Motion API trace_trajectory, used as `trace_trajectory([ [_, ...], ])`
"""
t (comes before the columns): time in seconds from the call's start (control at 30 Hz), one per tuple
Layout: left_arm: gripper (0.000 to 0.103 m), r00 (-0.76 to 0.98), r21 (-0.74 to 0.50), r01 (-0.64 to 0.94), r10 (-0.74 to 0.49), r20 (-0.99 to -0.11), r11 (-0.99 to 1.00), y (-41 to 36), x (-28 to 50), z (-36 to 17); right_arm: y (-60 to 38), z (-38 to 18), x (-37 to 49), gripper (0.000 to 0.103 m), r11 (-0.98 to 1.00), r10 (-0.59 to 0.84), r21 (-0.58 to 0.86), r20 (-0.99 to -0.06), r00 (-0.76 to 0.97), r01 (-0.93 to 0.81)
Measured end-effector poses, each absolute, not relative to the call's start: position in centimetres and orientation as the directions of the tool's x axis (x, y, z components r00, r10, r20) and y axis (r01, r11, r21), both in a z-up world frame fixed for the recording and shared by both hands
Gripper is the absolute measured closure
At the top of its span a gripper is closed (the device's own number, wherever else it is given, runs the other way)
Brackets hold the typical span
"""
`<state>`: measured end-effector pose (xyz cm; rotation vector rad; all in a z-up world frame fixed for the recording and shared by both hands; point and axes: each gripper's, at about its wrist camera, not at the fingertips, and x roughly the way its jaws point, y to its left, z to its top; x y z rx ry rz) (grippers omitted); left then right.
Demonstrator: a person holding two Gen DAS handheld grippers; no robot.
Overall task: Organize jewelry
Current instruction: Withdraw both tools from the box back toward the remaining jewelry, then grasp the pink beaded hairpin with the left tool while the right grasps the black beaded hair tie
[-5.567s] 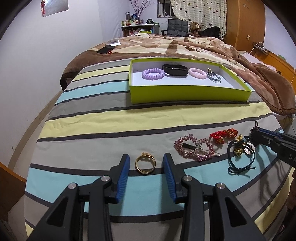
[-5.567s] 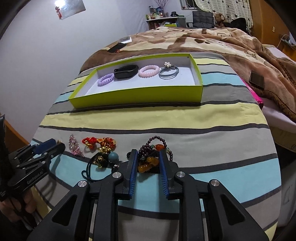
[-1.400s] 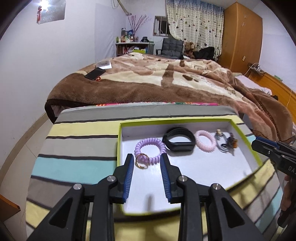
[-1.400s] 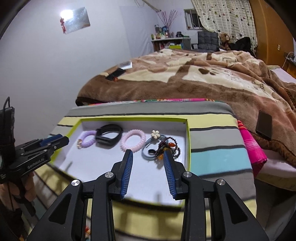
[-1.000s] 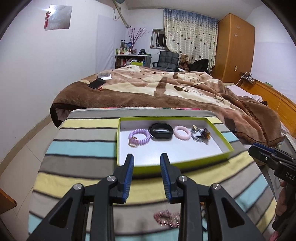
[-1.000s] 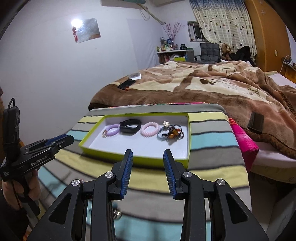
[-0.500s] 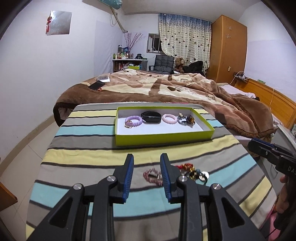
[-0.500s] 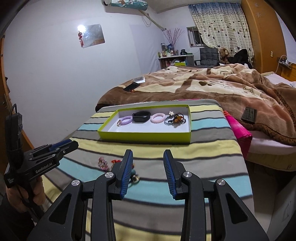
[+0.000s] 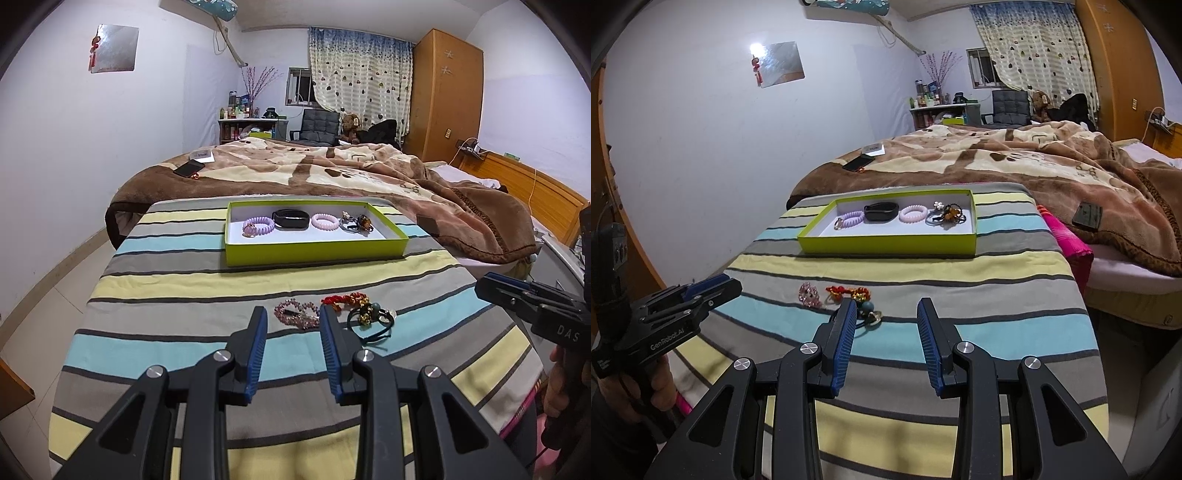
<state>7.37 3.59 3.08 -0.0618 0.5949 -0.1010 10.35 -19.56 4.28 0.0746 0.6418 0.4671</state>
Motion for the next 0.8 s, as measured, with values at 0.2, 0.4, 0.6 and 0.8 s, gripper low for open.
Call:
trace_trajectory([
  [0.2, 0.072, 0.817, -0.089, 0.072, -0.11, -0.566, 0.993, 3.6, 7.4, 2.6, -19.3, 3.8, 10.4, 0.068, 0.891, 0.447, 0.214, -0.573, 0.687, -0.401],
  [0.4, 0.072, 0.809, -0.097, 0.073, -0.115, -0.576, 0.993, 3.7, 7.5, 2.2, -19.1, 3.3, 10.5, 0.068, 0.889, 0.45, 0.222, -0.585, 0.675, -0.4],
  [0.6, 0.072, 0.799, -0.101, 0.073, -0.119, -0.59, 0.992, 3.7, 7.9, 1.7, -18.7, 2.6, 10.9, 0.068, 0.89, 0.448, 0.232, -0.605, 0.659, -0.392],
  [0.8, 0.065, 0.774, -0.123, 0.081, -0.14, -0.617, 0.989, 3.7, 9.2, 1.0, -17.9, 1.5, 12.0, 0.068, 0.887, 0.455, 0.257, -0.629, 0.63, -0.385],
])
